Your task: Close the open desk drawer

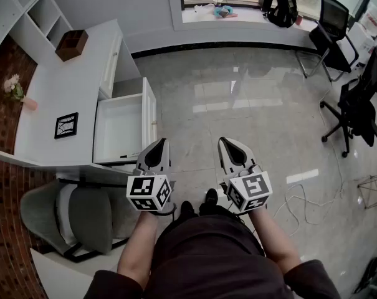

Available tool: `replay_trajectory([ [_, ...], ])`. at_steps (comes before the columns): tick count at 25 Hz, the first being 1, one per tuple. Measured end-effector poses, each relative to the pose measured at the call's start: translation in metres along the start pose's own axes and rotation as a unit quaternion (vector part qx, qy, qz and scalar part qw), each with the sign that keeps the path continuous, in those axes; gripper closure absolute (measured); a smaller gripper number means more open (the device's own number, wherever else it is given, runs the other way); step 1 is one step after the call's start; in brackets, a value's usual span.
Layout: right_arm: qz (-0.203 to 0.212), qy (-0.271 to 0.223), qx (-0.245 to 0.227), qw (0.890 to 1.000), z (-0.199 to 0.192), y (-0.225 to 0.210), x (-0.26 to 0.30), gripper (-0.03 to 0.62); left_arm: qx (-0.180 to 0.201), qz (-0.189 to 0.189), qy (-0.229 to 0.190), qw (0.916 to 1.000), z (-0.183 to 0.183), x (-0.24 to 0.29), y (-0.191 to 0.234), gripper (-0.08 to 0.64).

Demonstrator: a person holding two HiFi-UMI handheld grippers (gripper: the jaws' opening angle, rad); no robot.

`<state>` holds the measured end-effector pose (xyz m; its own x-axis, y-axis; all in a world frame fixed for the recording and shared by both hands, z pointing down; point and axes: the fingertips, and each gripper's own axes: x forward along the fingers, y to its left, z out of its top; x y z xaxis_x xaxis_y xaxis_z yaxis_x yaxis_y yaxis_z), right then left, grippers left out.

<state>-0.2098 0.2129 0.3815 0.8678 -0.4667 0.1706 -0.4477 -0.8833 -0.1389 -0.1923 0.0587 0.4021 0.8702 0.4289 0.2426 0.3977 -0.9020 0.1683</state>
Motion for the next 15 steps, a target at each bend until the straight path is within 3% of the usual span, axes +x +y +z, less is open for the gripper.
replay_trajectory([
  [15, -0.008, -0.040, 0.000, 0.999, 0.036, -0.045, 0.000, 0.588, 0.004, 0.022, -0.025, 0.9994, 0.032, 0.027, -0.007, 0.551],
])
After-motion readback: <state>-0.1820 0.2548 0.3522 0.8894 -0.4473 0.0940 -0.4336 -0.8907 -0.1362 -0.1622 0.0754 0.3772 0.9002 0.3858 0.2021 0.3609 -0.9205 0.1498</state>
